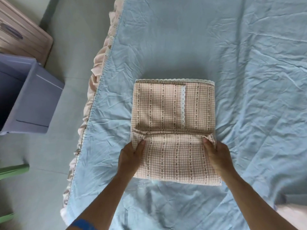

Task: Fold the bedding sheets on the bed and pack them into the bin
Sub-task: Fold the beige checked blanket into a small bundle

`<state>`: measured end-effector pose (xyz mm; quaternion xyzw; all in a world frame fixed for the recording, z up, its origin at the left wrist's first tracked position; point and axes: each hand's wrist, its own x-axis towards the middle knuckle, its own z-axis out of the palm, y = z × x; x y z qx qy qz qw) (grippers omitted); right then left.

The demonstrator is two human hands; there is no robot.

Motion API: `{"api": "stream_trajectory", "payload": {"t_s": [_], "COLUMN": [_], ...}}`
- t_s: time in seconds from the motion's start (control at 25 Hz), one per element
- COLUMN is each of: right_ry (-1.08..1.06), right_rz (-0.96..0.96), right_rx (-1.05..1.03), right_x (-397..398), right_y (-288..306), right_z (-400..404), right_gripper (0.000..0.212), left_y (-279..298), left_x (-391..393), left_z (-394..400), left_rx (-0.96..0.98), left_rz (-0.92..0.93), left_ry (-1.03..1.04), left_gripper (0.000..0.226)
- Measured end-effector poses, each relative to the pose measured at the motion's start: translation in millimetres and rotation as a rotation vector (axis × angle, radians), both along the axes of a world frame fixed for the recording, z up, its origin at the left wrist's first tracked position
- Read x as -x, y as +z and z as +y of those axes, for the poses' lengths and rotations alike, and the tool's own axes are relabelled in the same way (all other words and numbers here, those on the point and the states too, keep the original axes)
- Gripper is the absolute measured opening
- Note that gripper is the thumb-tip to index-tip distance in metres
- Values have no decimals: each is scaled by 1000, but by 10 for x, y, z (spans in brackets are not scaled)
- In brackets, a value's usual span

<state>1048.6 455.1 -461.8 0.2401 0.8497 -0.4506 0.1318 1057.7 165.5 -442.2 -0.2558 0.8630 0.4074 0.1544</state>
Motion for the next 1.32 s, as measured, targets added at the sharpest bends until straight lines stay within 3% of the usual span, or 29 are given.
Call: {"api": "stream_trajectory", "payload": {"t_s": [0.12,0.24,0.32,0.44,0.52,0.56,0.64,0.68,0.76,0.84,0.96,1.04,1.2,1.32], "right_ry": [31,14,29,49,275,450,795,896,956,991,984,905,836,686], "right_rz": [57,83,32,103,364,493,616,597,503,398,364,412,438,450], "right_rx": [-297,-286,-293,-592,-778,-794,-681,-604,-566,-655,-710,-684,-529,-411], "right_x": [36,13,-30,59,87,16,-340,-529,-773,-780,-754,-734,-567,-586], "right_y": [-201,-250,-170,100,239,264,183,138,70,50,-75,-124,-31,13], "right_z": [-102,-54,-37,-73,-129,-174,-214,-187,-61,30,-37,-66,82,53], "right_gripper": [68,72,66,49,35,31,35,44,68,87,79,74,88,79], "left_y": [-221,-207,-156,94,225,234,103,-1,-89,-70,39,67,110,122], "left_x": [-19,12,-13,56,131,128,-23,-94,-145,-91,5,55,271,150], "left_z": [48,-2,-80,-71,-84,-107,-167,-222,-351,-520,-663,-611,-696,-686], "left_rx": [135,95,142,353,438,493,547,533,463,462,563,513,176,218], "left_rz": [26,22,-20,-34,257,430,601,562,404,290,198,140,57,180], "left_ry": [24,68,-25,-50,-147,-344,-772,-906,-1028,-1173,-1338,-1338,-1304,-1284], "left_gripper": [61,70,71,49,25,16,34,47,77,101,129,133,111,105]}}
